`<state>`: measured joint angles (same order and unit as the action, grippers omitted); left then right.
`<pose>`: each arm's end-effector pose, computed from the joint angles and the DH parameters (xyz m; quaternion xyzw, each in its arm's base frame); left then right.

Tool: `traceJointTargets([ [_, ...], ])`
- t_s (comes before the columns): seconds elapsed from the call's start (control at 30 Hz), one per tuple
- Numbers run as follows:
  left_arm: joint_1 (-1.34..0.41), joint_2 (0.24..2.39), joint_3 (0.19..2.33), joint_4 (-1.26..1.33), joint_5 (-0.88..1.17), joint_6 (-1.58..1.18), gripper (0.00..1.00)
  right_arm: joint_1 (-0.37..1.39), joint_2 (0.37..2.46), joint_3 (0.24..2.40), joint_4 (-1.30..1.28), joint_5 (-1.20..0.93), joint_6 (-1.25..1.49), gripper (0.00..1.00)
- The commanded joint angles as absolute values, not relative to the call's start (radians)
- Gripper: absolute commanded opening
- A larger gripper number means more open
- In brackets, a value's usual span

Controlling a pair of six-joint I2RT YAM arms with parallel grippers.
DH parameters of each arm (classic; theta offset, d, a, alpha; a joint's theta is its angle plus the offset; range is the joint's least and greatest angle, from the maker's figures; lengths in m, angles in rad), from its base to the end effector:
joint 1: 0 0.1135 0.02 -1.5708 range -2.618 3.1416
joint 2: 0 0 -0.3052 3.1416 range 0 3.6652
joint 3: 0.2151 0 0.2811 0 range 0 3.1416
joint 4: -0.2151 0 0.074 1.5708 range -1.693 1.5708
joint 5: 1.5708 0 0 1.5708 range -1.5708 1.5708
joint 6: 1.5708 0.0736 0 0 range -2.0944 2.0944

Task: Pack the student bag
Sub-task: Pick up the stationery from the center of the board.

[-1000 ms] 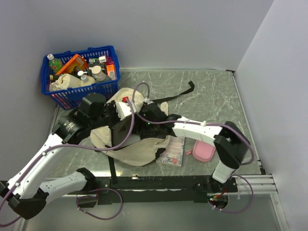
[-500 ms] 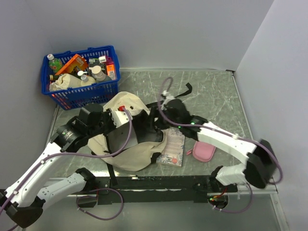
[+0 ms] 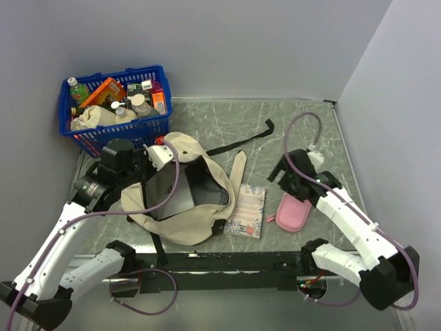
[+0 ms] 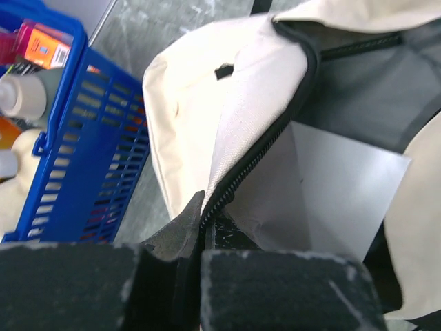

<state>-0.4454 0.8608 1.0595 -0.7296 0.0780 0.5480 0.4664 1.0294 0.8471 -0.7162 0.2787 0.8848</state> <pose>0.1830 -0.0937 0.3834 0.4303 0.7532 -0.0083 0.4975 0.2180 0.0871 0.2710 0.2390 0.9050 0.1020 0.3369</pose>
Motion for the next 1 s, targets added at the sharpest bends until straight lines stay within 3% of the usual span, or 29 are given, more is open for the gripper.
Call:
traceJointTargets([
  [0.0,-0.437,0.914,1.150,-0.713,0.185,0.519,0.01,0.307,0.931,0.838,-0.939,0.323,0.960,1.00],
  [0.33,-0.439,0.930,1.164,-0.696,0.304,0.517,0.01,0.042,1.104,0.813,-0.948,0.205,0.873,1.00],
  [0.57,-0.439,0.900,1.123,-0.664,0.310,0.511,0.01,0.006,1.163,0.719,-0.695,0.104,0.792,1.00],
  [0.8,-0.437,0.902,1.135,-0.658,0.327,0.493,0.01,-0.021,1.368,0.726,-0.664,0.068,0.718,1.00],
  [0.97,-0.439,0.914,1.138,-0.647,0.334,0.477,0.01,0.026,1.385,0.696,-0.543,-0.022,0.687,1.00],
])
